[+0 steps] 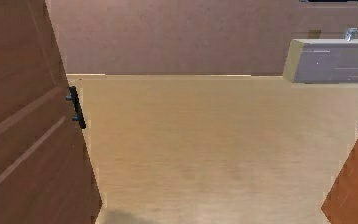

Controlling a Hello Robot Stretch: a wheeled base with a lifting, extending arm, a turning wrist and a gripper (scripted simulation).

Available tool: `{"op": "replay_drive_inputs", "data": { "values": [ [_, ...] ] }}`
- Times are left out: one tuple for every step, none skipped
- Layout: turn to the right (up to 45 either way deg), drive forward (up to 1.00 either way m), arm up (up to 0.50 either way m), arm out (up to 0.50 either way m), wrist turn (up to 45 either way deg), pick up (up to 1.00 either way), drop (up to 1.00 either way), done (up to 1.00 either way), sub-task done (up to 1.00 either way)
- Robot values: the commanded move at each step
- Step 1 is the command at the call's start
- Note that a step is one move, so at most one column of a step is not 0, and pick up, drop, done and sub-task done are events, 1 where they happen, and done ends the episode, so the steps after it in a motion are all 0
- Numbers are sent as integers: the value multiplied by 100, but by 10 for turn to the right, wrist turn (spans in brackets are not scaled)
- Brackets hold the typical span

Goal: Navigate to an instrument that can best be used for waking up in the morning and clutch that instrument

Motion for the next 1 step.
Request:
{"op": "replay_drive_inputs", "data": {
  "values": [
    [0, 100, 0, 0, 0, 0, 0, 0, 0]
  ]
}}
